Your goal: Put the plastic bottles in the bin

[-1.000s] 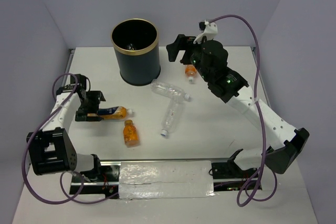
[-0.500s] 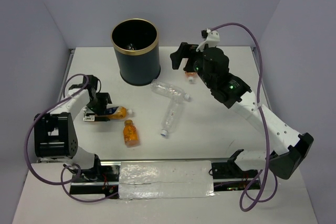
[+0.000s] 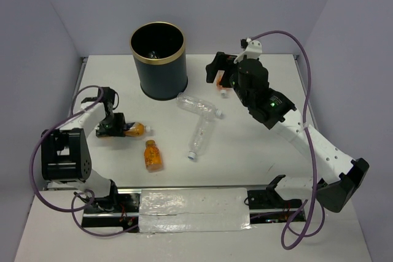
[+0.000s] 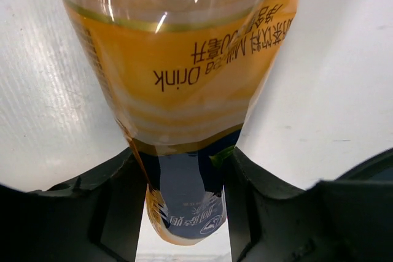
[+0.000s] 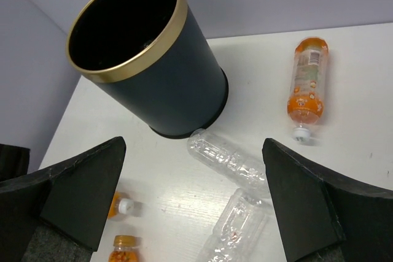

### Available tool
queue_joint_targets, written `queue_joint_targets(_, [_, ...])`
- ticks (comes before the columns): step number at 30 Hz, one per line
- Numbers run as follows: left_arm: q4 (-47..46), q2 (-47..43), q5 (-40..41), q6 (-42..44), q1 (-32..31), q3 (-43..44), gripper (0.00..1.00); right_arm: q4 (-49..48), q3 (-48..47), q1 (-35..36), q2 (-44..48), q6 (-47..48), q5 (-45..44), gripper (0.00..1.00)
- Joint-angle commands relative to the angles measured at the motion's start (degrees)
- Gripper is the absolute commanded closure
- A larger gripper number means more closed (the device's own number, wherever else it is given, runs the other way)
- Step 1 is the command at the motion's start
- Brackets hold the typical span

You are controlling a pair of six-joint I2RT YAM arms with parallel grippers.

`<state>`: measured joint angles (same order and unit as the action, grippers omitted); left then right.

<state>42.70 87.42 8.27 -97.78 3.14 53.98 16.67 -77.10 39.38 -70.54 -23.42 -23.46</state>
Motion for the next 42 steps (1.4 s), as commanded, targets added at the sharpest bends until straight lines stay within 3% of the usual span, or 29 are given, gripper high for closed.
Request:
queue_joint_targets(1, [2.8,0.6,5.4,0.0,-0.1,6.2,0.64,-0.1,0.3,0.2,1.7,-0.5,-2.0,0.0])
queue_joint_targets(7, [8.0,0.2,15.6,10.9,0.6,26.6,0.67,0.3,1.6,0.3,4.4,0.0,-3.7,0.0])
queue_joint_targets(11, [3.6,-2.0,21.5,28.7,0.4,42.5,0.66,0.3,5.2,0.0,8.9,-0.5,-4.9,0.0])
queue_joint_targets(12, [-1.8,-3.3,21.4,37.3,0.4,44.0,0.67,0.5,5.6,0.0,9.7,-0.7,-5.2,0.0])
queue_joint_targets(14, [-7.8,-4.8,18.8,45.9,0.5,46.8,0.65,1.5,7.0,0.0,11.8,-1.3,-6.0,0.0])
queue_joint_targets(16, [-18.3,-7.2,10.0,57.8,0.2,47.1,0.63,2.6,8.7,-0.1,13.3,-1.8,-6.4,0.0])
queue_joint_targets(18, [-23.3,-8.0,3.0,64.5,-0.7,48.0,0.64,3.4,10.0,-0.1,15.7,-2.2,-7.1,0.0])
queue_joint_targets(23, [-26.9,-3.1,-1.2,72.3,-7.9,56.9,0.58,4.7,14.4,-0.1,18.6,-3.2,-5.5,0.0])
queue_joint_targets(31, [-25.2,5.4,-0.2,76.9,-16.0,68.6,0.61,6.8,17.4,0.0,18.7,-7.1,-1.1,0.0])
queue_joint_targets(37, [-24.9,15.7,-0.7,82.7,-17.5,77.3,0.6,9.3,17.1,0.1,19.4,-8.0,-1.9,0.0])
queue_joint_targets(42, [-26.2,22.5,-1.2,83.4,-17.6,78.2,0.55,12.0,17.7,0.1,21.6,-8.0,-5.3,0.0])
